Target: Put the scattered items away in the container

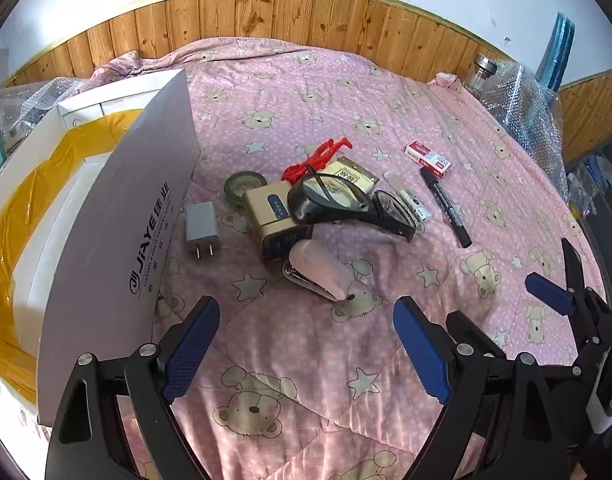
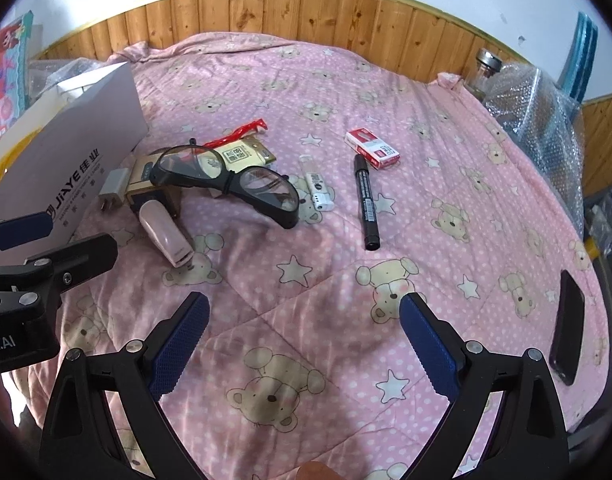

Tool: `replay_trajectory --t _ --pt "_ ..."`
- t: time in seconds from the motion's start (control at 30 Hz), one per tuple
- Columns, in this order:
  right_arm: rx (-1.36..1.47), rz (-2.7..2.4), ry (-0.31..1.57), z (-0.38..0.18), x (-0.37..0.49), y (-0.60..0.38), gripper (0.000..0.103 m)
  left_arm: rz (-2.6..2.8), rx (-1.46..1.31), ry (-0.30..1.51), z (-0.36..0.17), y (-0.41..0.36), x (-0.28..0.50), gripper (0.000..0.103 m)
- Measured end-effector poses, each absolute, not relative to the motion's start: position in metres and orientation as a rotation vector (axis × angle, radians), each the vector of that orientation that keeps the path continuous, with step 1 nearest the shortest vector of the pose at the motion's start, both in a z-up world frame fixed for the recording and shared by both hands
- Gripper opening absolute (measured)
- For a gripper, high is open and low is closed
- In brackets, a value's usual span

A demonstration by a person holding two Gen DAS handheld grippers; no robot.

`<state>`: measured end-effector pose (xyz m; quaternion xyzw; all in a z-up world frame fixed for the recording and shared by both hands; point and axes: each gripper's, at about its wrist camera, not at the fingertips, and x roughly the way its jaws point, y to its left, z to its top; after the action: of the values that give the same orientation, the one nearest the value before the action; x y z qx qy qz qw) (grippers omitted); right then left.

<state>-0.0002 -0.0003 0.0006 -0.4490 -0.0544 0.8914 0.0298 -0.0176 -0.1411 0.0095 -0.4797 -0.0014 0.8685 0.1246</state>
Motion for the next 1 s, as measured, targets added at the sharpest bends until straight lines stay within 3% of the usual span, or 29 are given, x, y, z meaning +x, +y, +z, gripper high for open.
replay_trajectory --t 0.23,0.3,0.33,0.4,0.43,0.47,0.63,0.77,1.0 --pt "-1.446 2.745 -0.125 0.006 -0.002 -0.002 0.096 2.521 -1.368 -0.024 0.02 -0.149 -0.02 0.085" --pt "-1.45 2.749 -0.112 0.008 -0.002 -0.003 0.096 2.516 -1.366 -0.024 0.02 -0.147 -0.018 0.066" --pt "-1.451 2.748 -0.118 0.009 -0.003 -0.006 0.09 2.512 -1.367 -0.026 0.019 -0.147 -0.018 0.057" --pt "-1.476 2.738 -0.119 0.012 -0.003 -0.007 0.054 2.486 -1.375 -0.041 0.018 -0.149 -0.017 0.045" --pt "-1.507 2.728 -0.113 0.01 -0.004 -0.008 0.022 2.476 -1.382 -0.045 0.016 -0.149 -0.016 0.041" --pt "-1.535 2.722 -0.098 0.008 -0.004 -0.008 0.011 2.466 -1.388 -0.047 0.015 -0.149 -0.015 0.033" --pt "-1.522 2.734 -0.127 0.007 0.003 -0.017 0.005 2.457 -1.374 -0.051 0.015 -0.15 -0.005 0.008" --pt "-1.5 2.745 -0.162 0.01 0.008 -0.024 0.003 2.44 -1.38 -0.058 0.01 -0.154 -0.002 0.003" --pt "-1.466 2.737 -0.174 0.016 0.011 -0.027 0.006 2.43 -1.366 -0.064 0.014 -0.159 0.003 0.006"
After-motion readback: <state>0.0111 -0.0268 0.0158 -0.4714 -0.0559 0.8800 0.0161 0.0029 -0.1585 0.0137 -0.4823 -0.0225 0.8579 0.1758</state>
